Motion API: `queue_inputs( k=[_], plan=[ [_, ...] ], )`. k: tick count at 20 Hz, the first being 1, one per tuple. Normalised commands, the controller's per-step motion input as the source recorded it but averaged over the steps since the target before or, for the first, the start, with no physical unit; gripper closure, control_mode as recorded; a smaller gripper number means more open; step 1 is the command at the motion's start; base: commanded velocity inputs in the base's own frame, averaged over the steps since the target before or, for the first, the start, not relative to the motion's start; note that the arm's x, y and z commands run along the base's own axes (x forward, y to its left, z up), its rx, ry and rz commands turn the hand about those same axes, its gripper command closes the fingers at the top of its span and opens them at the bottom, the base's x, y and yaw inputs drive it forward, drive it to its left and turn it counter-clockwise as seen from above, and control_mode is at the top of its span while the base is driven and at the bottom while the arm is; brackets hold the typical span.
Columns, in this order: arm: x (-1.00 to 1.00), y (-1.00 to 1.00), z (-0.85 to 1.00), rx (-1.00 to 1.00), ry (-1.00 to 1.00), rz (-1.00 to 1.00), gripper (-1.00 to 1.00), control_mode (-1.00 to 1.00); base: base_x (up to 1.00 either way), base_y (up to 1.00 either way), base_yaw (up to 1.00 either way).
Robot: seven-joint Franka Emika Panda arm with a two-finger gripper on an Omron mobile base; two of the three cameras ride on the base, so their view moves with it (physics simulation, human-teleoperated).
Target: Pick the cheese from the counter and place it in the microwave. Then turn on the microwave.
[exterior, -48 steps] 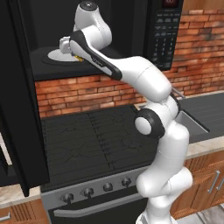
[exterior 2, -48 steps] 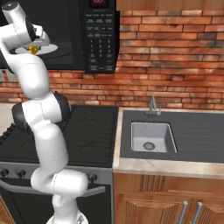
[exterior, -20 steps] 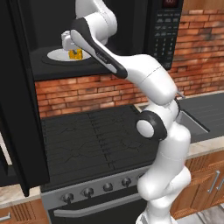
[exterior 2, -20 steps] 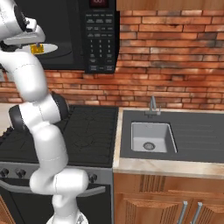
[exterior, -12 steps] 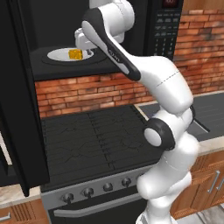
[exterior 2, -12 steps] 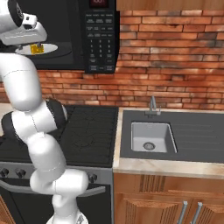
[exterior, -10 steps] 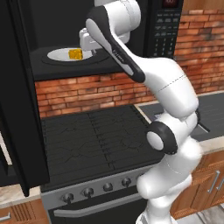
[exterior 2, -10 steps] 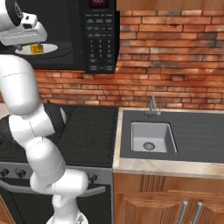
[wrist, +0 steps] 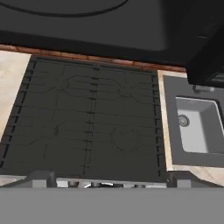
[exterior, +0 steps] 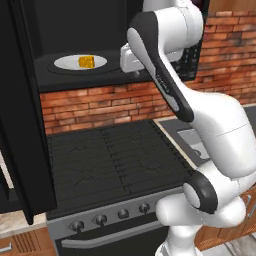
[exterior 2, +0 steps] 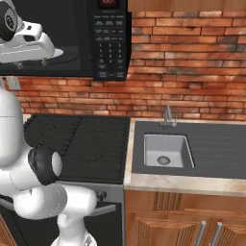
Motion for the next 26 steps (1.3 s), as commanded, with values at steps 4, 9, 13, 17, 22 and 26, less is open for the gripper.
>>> queue_inputs(
  k=[4, 9, 13, 17, 22, 26],
  plan=[
    [-0.85, -0.10, -0.53, 0.00, 0.00, 0.00, 1.00, -1.00, 0.00, 0.00, 0.00],
    [-0.49, -0.04, -0.35, 0.00, -0.05, 0.00, 1.00, -1.00, 0.00, 0.00, 0.00],
    [-0.22, -0.21, -0.23, 0.00, -0.12, 0.00, 1.00, -1.00, 0.00, 0.00, 0.00],
    [0.00, -0.13, -0.21, 0.00, -0.05, 0.00, 1.00, -1.00, 0.00, 0.00, 0.00],
    [0.03, 0.00, -0.18, -0.13, -0.03, -0.02, 1.00, -1.00, 0.00, 0.00, 0.00],
    [0.11, 0.00, -0.08, -0.27, -0.03, -0.11, 1.00, -1.00, 0.00, 0.00, 0.00]
  ],
)
